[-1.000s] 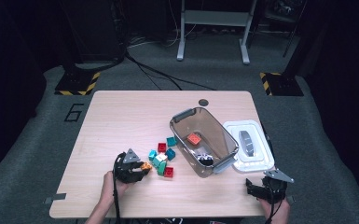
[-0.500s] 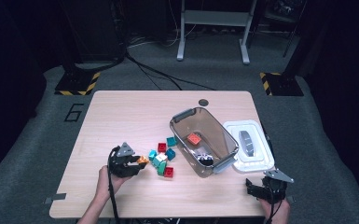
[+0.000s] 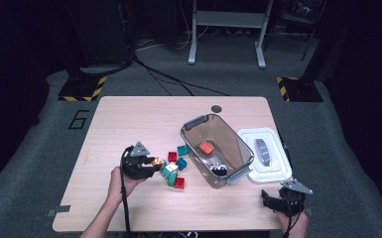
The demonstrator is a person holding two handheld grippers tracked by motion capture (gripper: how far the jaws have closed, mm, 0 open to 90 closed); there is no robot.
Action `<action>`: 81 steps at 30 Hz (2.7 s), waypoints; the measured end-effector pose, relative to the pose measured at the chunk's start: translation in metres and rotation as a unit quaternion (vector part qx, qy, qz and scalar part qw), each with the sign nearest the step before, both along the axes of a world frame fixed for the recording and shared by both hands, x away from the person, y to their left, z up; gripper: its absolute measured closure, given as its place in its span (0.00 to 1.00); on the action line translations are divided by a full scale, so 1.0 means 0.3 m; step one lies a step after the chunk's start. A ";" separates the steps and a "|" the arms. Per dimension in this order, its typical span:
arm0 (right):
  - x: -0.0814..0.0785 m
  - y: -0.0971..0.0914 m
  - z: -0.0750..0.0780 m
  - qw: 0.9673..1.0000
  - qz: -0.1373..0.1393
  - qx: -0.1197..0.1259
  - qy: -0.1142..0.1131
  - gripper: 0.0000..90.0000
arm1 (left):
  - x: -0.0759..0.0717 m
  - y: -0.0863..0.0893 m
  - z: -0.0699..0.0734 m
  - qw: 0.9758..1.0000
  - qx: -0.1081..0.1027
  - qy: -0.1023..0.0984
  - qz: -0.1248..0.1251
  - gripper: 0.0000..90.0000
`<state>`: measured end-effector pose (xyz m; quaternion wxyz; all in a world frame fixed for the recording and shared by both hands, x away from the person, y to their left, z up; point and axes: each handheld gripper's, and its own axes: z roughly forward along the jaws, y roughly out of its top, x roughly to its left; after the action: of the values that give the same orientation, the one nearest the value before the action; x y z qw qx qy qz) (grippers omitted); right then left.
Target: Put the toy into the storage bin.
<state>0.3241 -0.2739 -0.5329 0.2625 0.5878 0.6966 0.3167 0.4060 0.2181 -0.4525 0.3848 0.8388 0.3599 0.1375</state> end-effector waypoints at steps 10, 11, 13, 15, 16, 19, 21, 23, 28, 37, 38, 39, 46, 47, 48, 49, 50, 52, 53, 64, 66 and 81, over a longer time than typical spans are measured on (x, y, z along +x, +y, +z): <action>-0.002 0.000 -0.001 1.000 0.000 -0.001 -0.003 0.06 | 0.052 -0.043 0.048 1.000 0.005 -0.002 -0.010 0.66; -0.003 0.000 -0.002 1.000 0.000 -0.001 -0.003 0.06 | 0.059 -0.053 0.060 1.000 0.002 -0.003 -0.011 0.66; -0.002 0.000 -0.001 1.000 0.000 -0.001 -0.003 0.06 | 0.065 -0.061 0.074 1.000 0.002 -0.006 -0.014 0.66; -0.003 0.001 -0.001 1.000 0.006 -0.001 -0.002 0.06 | 0.074 -0.071 0.089 1.000 0.011 -0.006 -0.024 0.66; -0.003 0.003 -0.001 1.000 0.013 -0.001 -0.002 0.06 | 0.079 -0.077 0.091 0.999 0.012 -0.013 -0.026 0.66; 0.000 0.003 -0.002 1.000 0.025 0.001 0.001 0.01 | 0.087 -0.084 0.101 0.999 0.015 -0.010 -0.029 0.66; 0.002 0.005 -0.003 0.999 0.042 -0.004 0.008 0.00 | 0.100 -0.086 0.117 0.999 0.013 -0.014 -0.028 0.66; 0.001 0.005 -0.003 0.999 0.040 -0.003 0.006 0.00 | 0.107 -0.085 0.129 0.999 0.012 -0.016 -0.029 0.66; 0.002 0.008 -0.003 0.999 0.035 -0.002 0.007 0.00 | 0.131 -0.071 0.192 0.999 0.002 -0.030 -0.021 0.66; 0.003 0.008 -0.002 0.999 0.032 -0.002 0.009 0.00 | 0.182 -0.120 0.288 0.998 0.010 -0.050 -0.032 0.66; 0.003 0.006 -0.002 0.999 0.034 -0.003 0.009 0.00 | 0.188 -0.132 0.293 0.998 0.011 -0.053 -0.033 0.66; 0.003 0.006 -0.002 0.999 0.034 -0.003 0.009 0.00 | 0.192 -0.139 0.298 0.998 0.013 -0.052 -0.037 0.66; 0.003 0.006 -0.002 0.999 0.034 -0.004 0.009 0.00 | 0.223 -0.221 0.319 0.996 0.021 -0.059 -0.056 0.66; 0.002 0.005 -0.002 0.999 0.034 -0.004 0.009 0.00 | 0.226 -0.233 0.318 0.996 0.022 -0.058 -0.057 0.66; 0.003 0.006 -0.002 0.999 0.034 -0.004 0.009 0.00 | 0.231 -0.244 0.318 0.996 0.022 -0.058 -0.059 0.66; 0.003 0.005 -0.002 0.999 0.034 -0.004 0.009 0.00 | 0.236 -0.257 0.317 0.996 0.026 -0.056 -0.063 0.66; 0.003 0.005 -0.002 0.999 0.034 -0.004 0.008 0.00 | 0.239 -0.265 0.314 0.996 0.025 -0.056 -0.063 0.66; 0.002 0.005 -0.002 0.999 0.034 -0.004 0.009 0.00 | 0.246 -0.285 0.307 0.996 0.028 -0.053 -0.067 0.66; 0.003 0.006 -0.002 0.999 0.034 -0.004 0.008 0.00 | 0.250 -0.295 0.302 0.996 0.030 -0.050 -0.071 0.66; 0.002 0.006 -0.002 0.999 0.033 -0.004 0.008 0.00 | 0.276 -0.353 0.237 0.996 0.046 -0.019 -0.079 0.65; 0.002 0.006 -0.002 0.999 0.032 -0.004 0.008 0.00 | 0.278 -0.357 0.221 0.995 0.055 -0.018 -0.078 0.65; 0.002 0.007 -0.002 0.999 0.031 -0.003 0.007 0.00 | 0.235 -0.330 0.227 0.996 0.033 -0.025 -0.076 0.26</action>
<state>0.3247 -0.2719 -0.5336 0.2495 0.5674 0.7173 0.3183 0.4765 0.1192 -0.3844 0.3750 0.8721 0.2812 0.1405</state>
